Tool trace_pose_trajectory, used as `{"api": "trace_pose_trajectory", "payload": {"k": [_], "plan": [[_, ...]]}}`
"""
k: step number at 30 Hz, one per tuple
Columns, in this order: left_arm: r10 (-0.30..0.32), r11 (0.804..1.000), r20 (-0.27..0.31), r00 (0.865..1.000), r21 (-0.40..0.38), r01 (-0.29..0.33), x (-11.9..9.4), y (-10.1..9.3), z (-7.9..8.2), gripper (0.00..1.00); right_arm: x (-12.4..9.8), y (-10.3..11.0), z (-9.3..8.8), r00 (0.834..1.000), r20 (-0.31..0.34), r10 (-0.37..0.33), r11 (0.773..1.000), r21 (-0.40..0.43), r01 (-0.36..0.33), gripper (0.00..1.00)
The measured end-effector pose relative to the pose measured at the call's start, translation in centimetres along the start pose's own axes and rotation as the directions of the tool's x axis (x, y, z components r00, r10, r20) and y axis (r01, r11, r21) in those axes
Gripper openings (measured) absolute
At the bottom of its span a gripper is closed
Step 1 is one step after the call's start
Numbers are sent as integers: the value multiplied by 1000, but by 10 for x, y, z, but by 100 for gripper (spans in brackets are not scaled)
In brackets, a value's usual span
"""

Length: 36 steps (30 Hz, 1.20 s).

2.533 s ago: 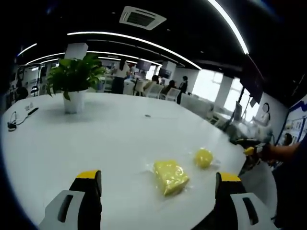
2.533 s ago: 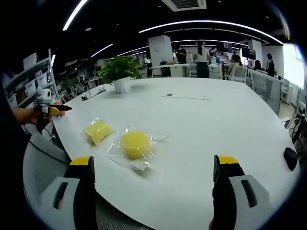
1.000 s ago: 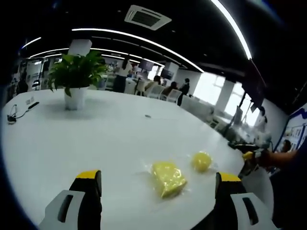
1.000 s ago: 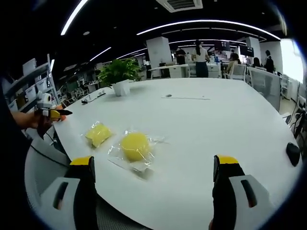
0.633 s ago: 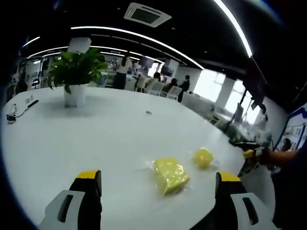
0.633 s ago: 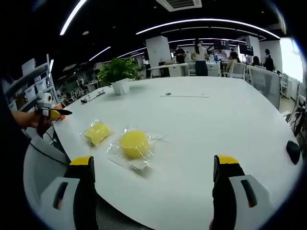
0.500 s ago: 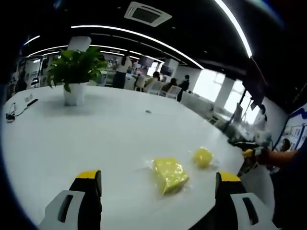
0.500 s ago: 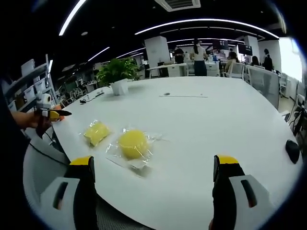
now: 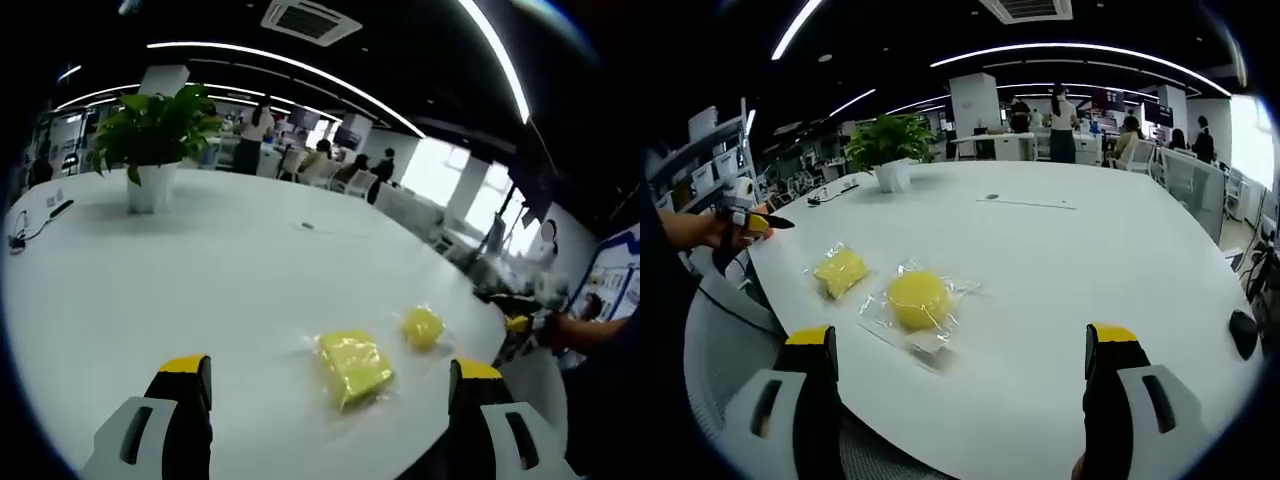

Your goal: Compare the silicone blocks by pressing each to a similar depth, holding the contact briefly, and releasing to observe deformation and rebound differences across the visible hardness samples.

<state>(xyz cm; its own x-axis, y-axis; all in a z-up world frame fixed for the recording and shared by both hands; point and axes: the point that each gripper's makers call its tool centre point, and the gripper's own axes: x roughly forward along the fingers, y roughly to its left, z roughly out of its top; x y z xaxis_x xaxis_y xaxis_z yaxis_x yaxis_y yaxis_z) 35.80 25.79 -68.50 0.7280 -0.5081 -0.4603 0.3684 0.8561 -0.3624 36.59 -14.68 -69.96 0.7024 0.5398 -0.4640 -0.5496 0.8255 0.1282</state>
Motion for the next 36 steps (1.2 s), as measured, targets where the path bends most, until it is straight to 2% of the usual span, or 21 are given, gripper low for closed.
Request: {"api": "trace_pose_trajectory", "payload": {"k": [7,11,15,20,22,25,28,32,34,36], "plan": [[-27,1000,9,1000,-3,27,2,-4,7,100,1,1,8,1000,17,-11,1000,5,11,96],[-24,1000,-18,1000,16,24,8,0,4,100,0,3,9,1000,23,-8,1000,9,8,96],[-26,1000,-29,999,-9,26,14,3,5,100,1,3,-1,1000,3,-6,1000,23,6,96],[-31,999,-72,997,-32,29,25,6,4,100,-1,4,-5,1000,-3,-7,999,38,7,96],[-47,998,-98,994,-43,43,31,6,1,99,-2,2,-9,1000,-14,-18,999,29,18,96],[-69,998,-111,991,-14,67,38,6,0,92,-2,6,-10,1000,-16,-9,999,35,9,96],[-97,994,-129,987,-54,91,48,6,-1,100,-3,9,-11,1000,-15,-7,1000,28,8,96],[-97,995,-166,981,-46,90,59,13,-4,99,-5,10,-14,1000,-22,-3,1000,31,4,96],[-128,990,-177,976,-83,115,63,11,-5,97,-6,9,-15,1000,-25,-2,999,32,3,96],[-163,984,-163,973,-98,148,68,9,-2,90,-8,8,-16,1000,-27,-3,999,36,4,96]]}}
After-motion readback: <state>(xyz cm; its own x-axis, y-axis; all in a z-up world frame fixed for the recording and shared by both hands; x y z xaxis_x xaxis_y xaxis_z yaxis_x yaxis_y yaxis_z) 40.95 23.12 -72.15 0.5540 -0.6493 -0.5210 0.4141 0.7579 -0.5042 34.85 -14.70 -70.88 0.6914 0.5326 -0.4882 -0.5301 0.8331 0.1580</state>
